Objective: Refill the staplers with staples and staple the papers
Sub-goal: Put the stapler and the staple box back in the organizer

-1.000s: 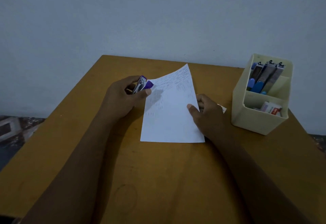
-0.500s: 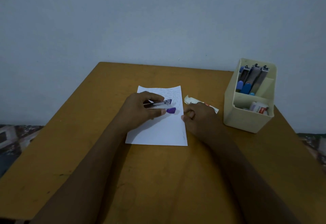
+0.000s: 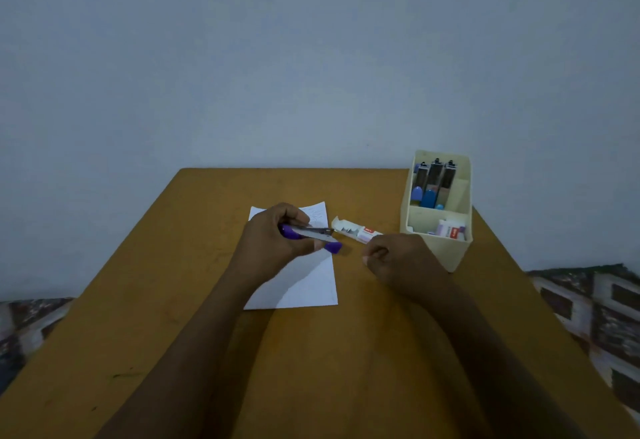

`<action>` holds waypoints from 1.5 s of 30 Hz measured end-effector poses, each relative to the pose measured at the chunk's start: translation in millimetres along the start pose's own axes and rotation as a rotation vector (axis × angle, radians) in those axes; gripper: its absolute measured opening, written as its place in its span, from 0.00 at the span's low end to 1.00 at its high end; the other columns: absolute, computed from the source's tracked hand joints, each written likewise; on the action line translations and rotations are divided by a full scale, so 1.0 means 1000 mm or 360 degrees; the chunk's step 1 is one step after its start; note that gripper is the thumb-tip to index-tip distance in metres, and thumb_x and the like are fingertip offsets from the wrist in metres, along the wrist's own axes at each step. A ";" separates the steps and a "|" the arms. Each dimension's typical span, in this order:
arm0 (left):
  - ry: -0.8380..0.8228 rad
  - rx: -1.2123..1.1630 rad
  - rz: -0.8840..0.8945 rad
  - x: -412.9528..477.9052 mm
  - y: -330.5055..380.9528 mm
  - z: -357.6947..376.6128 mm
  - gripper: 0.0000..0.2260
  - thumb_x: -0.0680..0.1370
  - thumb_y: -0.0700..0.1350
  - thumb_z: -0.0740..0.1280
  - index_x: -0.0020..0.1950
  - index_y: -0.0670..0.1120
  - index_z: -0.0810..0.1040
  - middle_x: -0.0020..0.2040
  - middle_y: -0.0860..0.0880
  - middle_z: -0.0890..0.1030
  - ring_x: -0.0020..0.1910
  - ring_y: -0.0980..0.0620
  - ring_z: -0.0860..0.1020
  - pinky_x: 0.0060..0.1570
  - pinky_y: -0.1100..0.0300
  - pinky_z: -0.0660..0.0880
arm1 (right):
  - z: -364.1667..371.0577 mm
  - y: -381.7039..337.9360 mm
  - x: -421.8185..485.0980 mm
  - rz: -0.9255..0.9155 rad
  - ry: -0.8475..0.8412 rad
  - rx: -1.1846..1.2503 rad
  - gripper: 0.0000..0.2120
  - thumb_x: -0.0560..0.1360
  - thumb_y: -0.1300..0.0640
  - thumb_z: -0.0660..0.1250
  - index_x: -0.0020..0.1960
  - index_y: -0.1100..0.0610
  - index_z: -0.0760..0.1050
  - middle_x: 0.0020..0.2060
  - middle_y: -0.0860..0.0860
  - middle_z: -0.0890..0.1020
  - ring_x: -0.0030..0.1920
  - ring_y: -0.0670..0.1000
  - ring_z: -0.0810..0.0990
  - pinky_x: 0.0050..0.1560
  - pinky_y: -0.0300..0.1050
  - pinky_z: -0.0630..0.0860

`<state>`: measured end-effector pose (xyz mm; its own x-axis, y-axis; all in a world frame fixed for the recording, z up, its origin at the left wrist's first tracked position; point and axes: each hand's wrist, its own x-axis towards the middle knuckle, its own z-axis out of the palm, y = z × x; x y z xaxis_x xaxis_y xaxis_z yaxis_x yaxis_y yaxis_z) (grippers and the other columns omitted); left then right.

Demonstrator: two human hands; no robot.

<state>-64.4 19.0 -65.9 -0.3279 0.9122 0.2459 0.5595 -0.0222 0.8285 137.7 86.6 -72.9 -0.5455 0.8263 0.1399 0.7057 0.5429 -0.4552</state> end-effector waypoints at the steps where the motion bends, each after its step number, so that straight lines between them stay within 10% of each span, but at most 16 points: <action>1: -0.0009 -0.0007 0.0028 0.001 0.009 0.002 0.16 0.65 0.44 0.79 0.48 0.49 0.78 0.44 0.57 0.80 0.43 0.57 0.78 0.37 0.74 0.74 | -0.009 0.002 -0.006 -0.0037 0.0061 0.0031 0.07 0.76 0.56 0.66 0.52 0.55 0.80 0.49 0.50 0.83 0.49 0.45 0.77 0.54 0.38 0.73; 4: -0.0053 -0.0005 0.0157 0.006 0.042 0.011 0.16 0.65 0.44 0.79 0.47 0.50 0.77 0.45 0.56 0.80 0.44 0.58 0.78 0.39 0.72 0.75 | -0.041 0.016 -0.021 -0.0039 0.0298 0.0147 0.07 0.76 0.56 0.66 0.50 0.56 0.80 0.44 0.48 0.81 0.43 0.43 0.75 0.42 0.26 0.67; 13: -0.0191 0.0192 0.0636 0.029 0.140 0.064 0.16 0.69 0.42 0.77 0.51 0.54 0.76 0.48 0.56 0.79 0.46 0.59 0.78 0.44 0.76 0.74 | -0.101 0.078 -0.036 0.0028 0.0950 0.0349 0.06 0.75 0.59 0.66 0.47 0.61 0.81 0.40 0.55 0.84 0.39 0.49 0.80 0.41 0.36 0.76; 27: -0.0225 0.0649 0.0875 0.079 0.167 0.127 0.15 0.73 0.42 0.73 0.59 0.48 0.77 0.56 0.47 0.81 0.51 0.54 0.75 0.49 0.65 0.69 | -0.096 0.104 0.003 0.0435 0.0801 0.0587 0.14 0.77 0.54 0.63 0.61 0.57 0.76 0.57 0.53 0.80 0.55 0.52 0.79 0.56 0.42 0.73; 45: -0.0181 0.1120 0.1052 0.106 0.140 0.161 0.15 0.78 0.44 0.66 0.65 0.47 0.77 0.64 0.48 0.75 0.65 0.48 0.68 0.63 0.51 0.66 | -0.072 0.114 0.014 0.0208 0.1022 0.0526 0.10 0.74 0.63 0.67 0.53 0.68 0.78 0.47 0.62 0.82 0.42 0.55 0.78 0.50 0.42 0.72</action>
<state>101.0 178.7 -5.0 0.2706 0.8385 0.4730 0.9438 -0.3280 0.0415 243.4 170.9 -59.9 -0.0223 0.8613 0.5077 0.5181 0.4442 -0.7309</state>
